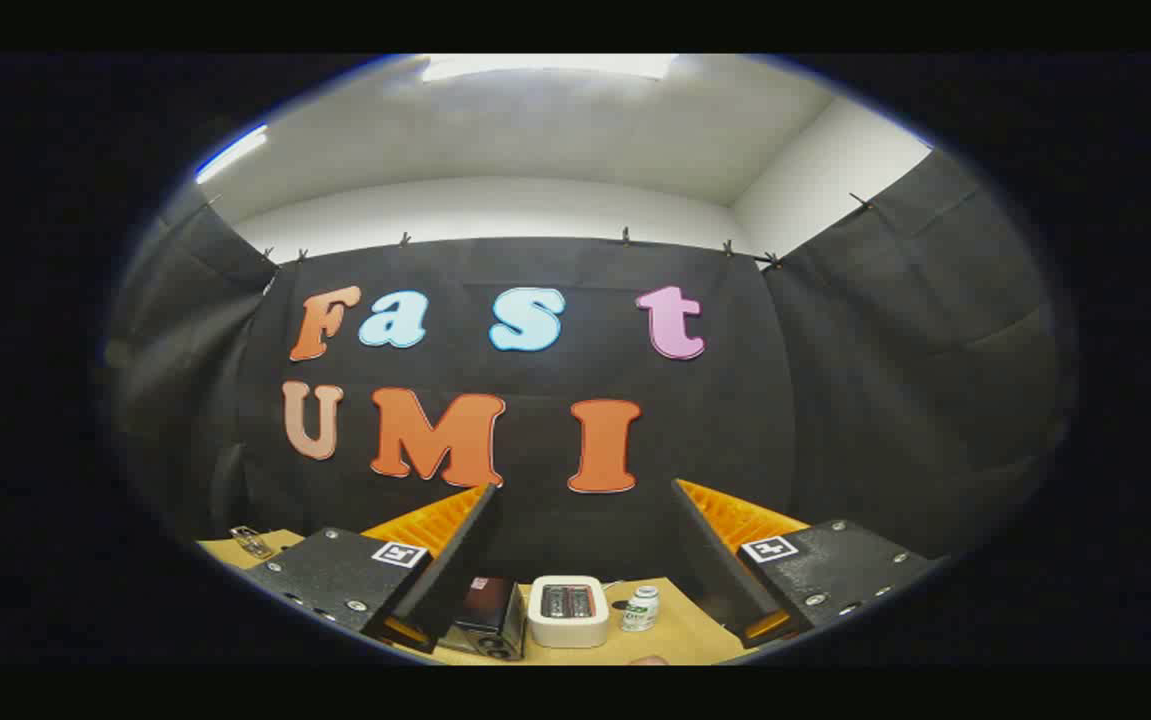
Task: Open the toaster oven, put the food inside, and close the toaster oven door.
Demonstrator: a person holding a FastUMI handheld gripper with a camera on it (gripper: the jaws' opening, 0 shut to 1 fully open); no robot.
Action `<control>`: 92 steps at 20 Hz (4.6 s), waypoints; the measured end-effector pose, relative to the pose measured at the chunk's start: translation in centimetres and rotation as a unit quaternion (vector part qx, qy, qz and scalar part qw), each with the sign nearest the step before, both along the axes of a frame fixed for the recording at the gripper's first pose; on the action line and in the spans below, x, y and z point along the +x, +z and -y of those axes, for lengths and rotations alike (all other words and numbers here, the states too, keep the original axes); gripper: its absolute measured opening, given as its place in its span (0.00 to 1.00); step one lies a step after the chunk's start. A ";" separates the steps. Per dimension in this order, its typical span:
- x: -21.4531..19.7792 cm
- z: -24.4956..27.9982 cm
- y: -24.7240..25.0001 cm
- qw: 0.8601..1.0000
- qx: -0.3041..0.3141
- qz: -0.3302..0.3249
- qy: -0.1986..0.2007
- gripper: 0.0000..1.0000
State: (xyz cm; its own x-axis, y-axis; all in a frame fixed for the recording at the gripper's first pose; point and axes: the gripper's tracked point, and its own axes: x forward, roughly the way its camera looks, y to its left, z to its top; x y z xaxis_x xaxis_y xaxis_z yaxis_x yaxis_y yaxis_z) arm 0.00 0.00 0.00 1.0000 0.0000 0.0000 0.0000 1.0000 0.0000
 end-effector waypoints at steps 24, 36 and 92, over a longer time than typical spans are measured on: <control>-0.4 -4.7 -3.5 0.997 0.009 -0.064 0.032 0.98; 1.2 -18.6 -15.8 0.970 0.083 -0.203 0.102 0.99; -19.5 -27.0 -43.9 0.812 -0.001 -0.557 0.175 0.76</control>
